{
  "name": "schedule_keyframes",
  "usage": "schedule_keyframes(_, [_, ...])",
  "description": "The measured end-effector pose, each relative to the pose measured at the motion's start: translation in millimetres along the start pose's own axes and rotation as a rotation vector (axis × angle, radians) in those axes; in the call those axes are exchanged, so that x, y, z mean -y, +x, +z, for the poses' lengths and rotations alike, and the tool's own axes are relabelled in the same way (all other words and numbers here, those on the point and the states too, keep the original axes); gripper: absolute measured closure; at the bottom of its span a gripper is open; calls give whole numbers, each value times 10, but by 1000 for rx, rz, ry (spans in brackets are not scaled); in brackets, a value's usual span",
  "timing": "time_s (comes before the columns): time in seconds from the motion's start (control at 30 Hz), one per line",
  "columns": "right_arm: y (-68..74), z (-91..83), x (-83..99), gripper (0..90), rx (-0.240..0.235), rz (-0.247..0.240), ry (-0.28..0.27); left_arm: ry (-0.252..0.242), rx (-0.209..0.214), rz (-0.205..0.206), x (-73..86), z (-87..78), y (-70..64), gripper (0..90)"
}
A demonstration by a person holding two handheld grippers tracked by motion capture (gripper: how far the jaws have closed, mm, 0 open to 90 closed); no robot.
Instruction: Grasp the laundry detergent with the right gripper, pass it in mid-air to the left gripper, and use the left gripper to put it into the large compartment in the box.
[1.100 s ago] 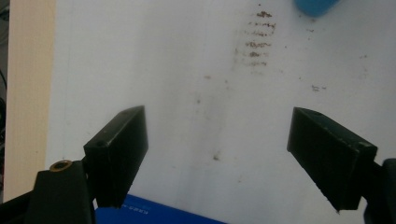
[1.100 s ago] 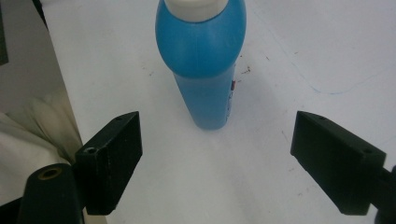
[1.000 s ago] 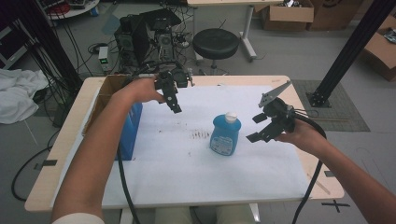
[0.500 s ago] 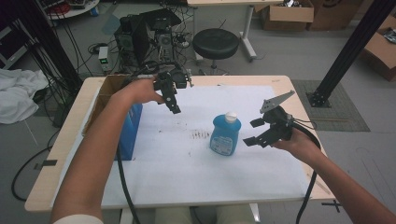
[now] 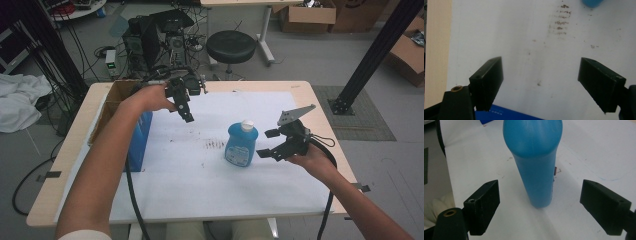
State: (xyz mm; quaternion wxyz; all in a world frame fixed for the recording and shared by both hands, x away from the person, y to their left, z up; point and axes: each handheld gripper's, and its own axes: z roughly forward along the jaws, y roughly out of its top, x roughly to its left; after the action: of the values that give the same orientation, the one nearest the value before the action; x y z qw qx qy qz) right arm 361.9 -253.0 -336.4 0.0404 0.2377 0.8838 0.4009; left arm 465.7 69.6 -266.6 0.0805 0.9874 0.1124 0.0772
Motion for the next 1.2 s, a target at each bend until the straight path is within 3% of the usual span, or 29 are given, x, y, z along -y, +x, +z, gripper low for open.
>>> schedule_keyframes(0.37, [4, 84, 42, 157, 8, -3, -68, 2, -2, 3, 1, 8, 3, 211])
schedule_keyframes(1.2, [18, 284, 121, 154, 11, -1, -123, 9, -1, 2, 7, 12, 8, 211])
